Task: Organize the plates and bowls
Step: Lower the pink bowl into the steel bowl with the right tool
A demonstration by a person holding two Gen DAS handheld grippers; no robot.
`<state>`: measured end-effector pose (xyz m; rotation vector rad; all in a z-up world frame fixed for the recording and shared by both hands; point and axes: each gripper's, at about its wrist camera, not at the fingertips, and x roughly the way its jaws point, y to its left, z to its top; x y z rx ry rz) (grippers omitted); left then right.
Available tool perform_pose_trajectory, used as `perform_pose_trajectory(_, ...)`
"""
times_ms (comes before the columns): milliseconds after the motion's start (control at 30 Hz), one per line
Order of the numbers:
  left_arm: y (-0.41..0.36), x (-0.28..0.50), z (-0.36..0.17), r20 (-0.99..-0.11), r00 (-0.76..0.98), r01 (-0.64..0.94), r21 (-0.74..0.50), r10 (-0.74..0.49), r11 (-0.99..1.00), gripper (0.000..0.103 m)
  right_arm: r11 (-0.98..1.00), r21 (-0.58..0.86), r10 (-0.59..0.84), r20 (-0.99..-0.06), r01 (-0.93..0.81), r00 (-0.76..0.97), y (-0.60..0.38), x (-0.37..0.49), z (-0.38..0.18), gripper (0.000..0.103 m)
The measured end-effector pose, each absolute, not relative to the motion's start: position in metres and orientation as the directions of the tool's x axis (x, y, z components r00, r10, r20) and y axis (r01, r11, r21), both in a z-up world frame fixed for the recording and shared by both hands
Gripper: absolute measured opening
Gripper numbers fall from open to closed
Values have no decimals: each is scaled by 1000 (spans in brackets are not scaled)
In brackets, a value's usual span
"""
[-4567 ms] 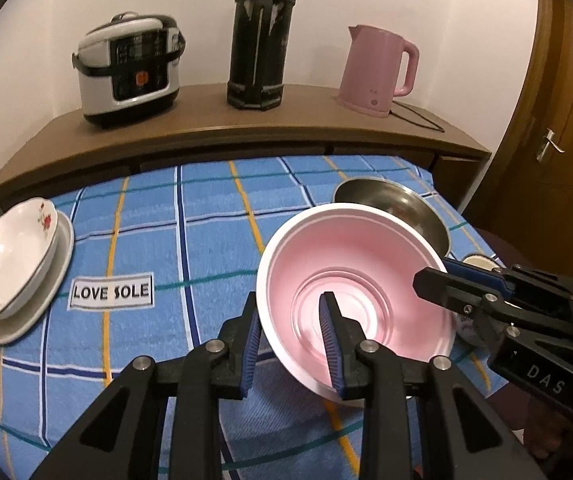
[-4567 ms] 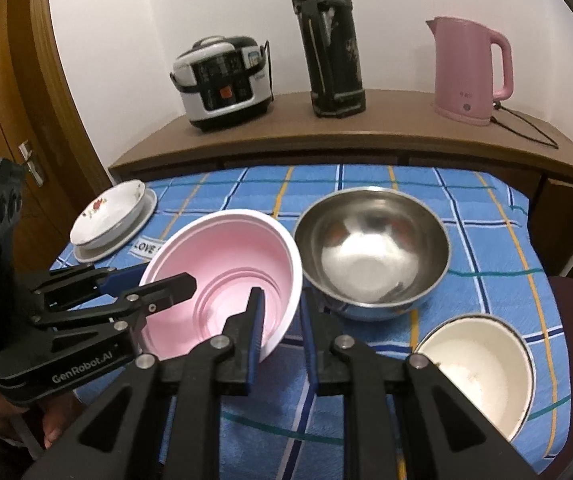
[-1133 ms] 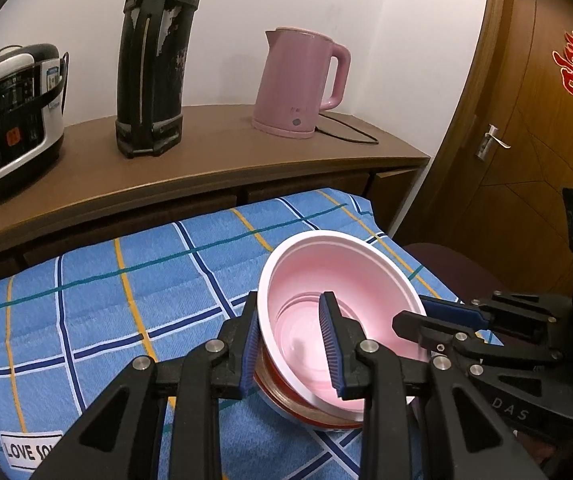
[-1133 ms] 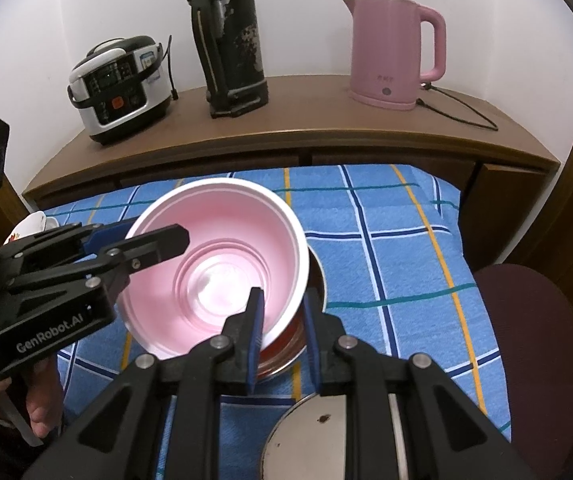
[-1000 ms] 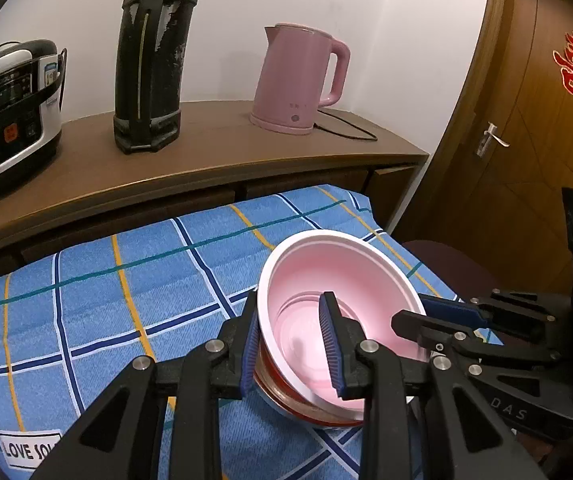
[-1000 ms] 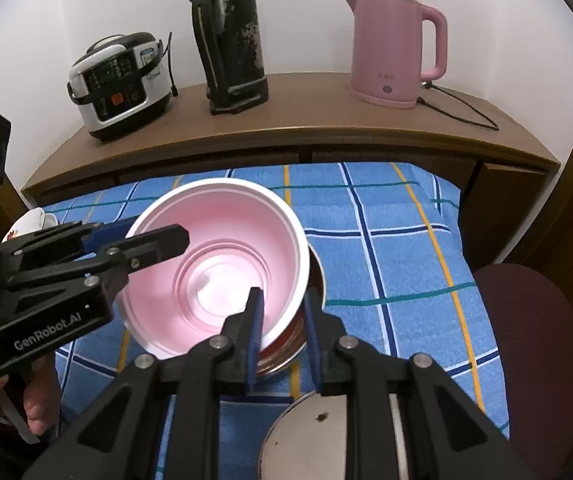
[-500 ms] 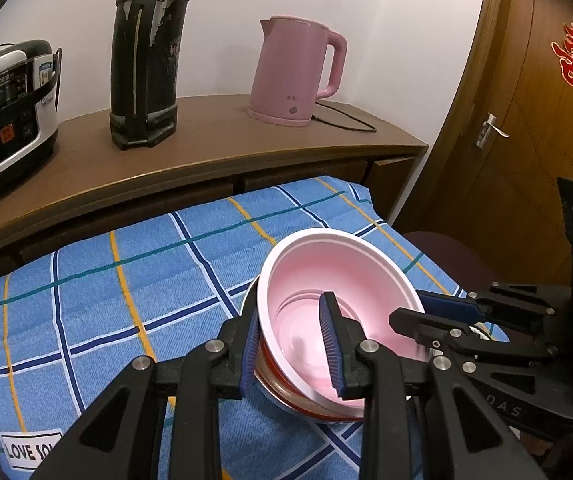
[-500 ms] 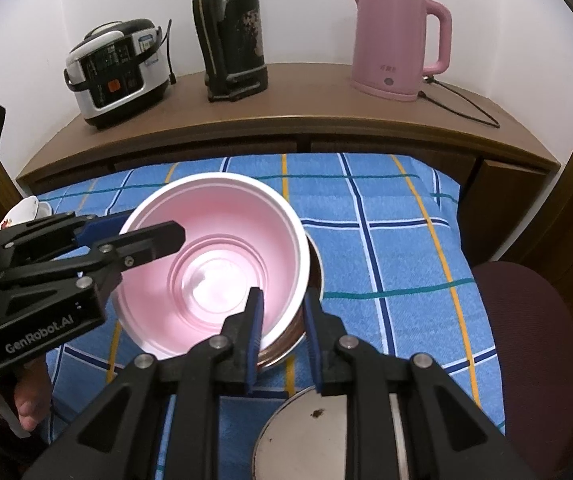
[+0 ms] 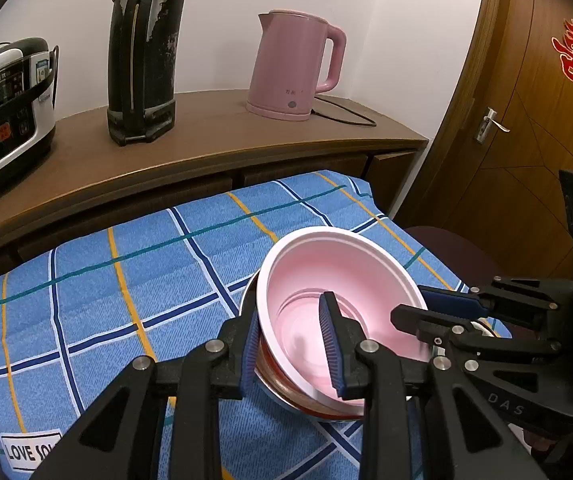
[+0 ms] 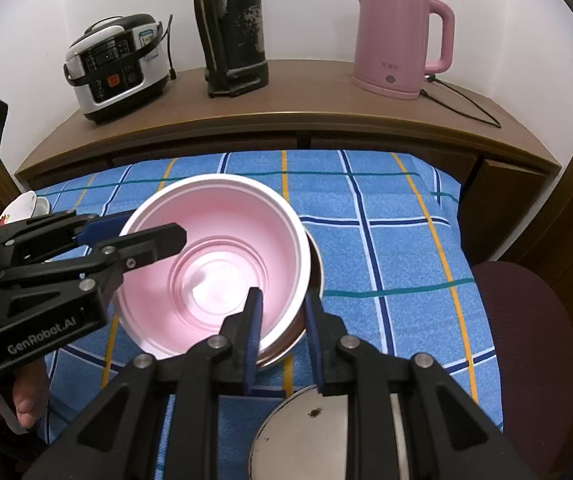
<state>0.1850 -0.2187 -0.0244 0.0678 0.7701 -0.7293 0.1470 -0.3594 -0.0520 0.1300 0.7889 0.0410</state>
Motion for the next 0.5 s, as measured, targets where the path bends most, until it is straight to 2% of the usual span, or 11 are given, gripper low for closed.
perform_pose_trajectory(500,-220,186,-29,-665,473,628,-205,-578,750,31,991,136,87,-699,12,710,-363,147,-53,23)
